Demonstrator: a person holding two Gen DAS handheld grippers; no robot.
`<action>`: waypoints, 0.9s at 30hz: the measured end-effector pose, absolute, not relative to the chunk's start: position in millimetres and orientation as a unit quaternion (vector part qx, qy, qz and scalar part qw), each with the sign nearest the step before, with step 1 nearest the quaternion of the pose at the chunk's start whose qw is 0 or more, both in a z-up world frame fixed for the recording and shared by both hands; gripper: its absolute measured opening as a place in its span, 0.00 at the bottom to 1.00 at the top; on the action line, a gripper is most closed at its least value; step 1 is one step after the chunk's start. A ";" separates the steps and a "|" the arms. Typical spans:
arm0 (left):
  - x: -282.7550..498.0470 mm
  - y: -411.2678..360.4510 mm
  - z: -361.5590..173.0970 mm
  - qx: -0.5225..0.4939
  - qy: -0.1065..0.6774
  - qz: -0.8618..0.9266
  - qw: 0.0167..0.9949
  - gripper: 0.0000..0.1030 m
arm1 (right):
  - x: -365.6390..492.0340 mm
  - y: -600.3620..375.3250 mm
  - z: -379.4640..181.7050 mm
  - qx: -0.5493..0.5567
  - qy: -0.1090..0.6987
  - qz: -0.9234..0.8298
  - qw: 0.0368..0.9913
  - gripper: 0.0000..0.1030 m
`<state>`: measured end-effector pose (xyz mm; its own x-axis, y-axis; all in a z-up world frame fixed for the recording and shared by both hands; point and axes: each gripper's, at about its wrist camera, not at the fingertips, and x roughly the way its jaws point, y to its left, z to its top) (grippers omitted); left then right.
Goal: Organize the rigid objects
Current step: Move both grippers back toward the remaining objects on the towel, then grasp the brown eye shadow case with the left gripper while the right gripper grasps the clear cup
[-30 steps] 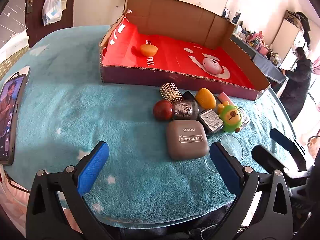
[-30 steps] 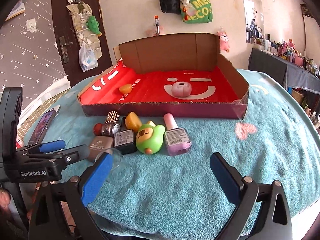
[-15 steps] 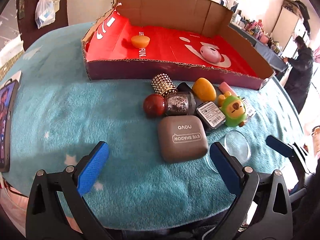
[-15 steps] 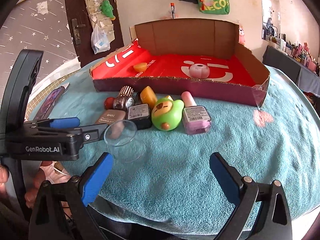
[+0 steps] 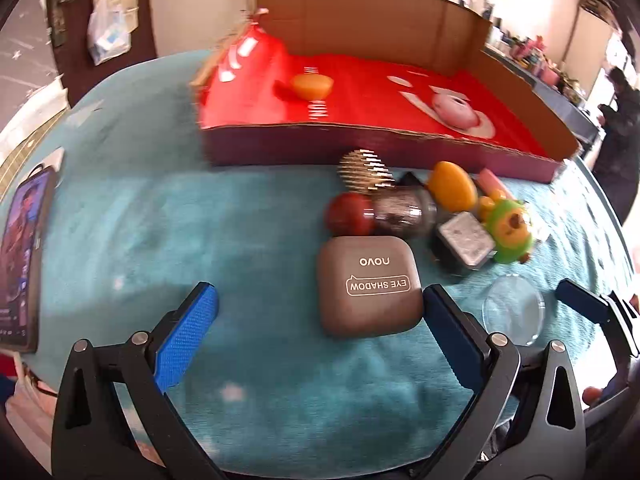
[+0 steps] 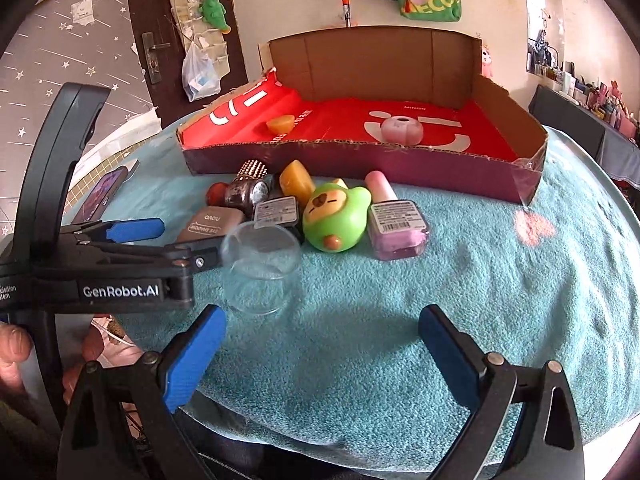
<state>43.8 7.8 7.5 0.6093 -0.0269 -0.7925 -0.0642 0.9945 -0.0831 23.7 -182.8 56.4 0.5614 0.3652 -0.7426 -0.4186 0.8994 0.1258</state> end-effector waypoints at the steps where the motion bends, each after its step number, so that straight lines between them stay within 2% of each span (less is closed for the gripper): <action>1: 42.8 12.3 7.5 -0.056 0.441 0.015 0.896 1.00 | 24.1 -181.8 56.6 -0.033 0.411 0.223 0.883 0.97; 4: 40.3 18.8 7.8 -0.065 0.436 0.013 0.897 1.00 | 26.4 -178.4 56.2 -0.034 0.406 0.224 0.885 0.97; 10: 39.5 17.4 7.9 -0.061 0.432 0.008 0.900 0.96 | 32.5 -167.5 54.0 -0.044 0.401 0.234 0.885 0.89; 12: 40.2 16.5 9.2 -0.063 0.430 0.003 0.900 0.92 | 33.6 -164.3 53.9 -0.047 0.398 0.238 0.885 0.87; 15: 40.9 11.1 12.1 -0.057 0.428 -0.006 0.902 0.77 | 33.9 -159.6 54.5 -0.051 0.393 0.246 0.885 0.81; 22: 40.6 4.6 13.1 -0.047 0.427 -0.025 0.903 0.60 | 35.1 -149.7 56.4 -0.059 0.382 0.258 0.885 0.65; 24: 38.6 2.4 13.3 -0.045 0.426 -0.030 0.903 0.53 | 34.6 -148.4 56.3 -0.059 0.381 0.264 0.884 0.59; 25: 38.0 1.3 13.5 -0.044 0.425 -0.033 0.903 0.50 | 34.2 -147.9 56.3 -0.060 0.380 0.267 0.883 0.53; 27: 37.2 0.3 13.9 -0.043 0.424 -0.035 0.904 0.49 | 32.6 -145.2 57.0 -0.067 0.376 0.271 0.884 0.46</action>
<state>37.2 0.3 13.9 0.6381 -0.0992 -0.7635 0.0266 0.9939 -0.1070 32.6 -145.2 57.0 0.5704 0.4284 -0.7008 -0.5288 0.8444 0.0857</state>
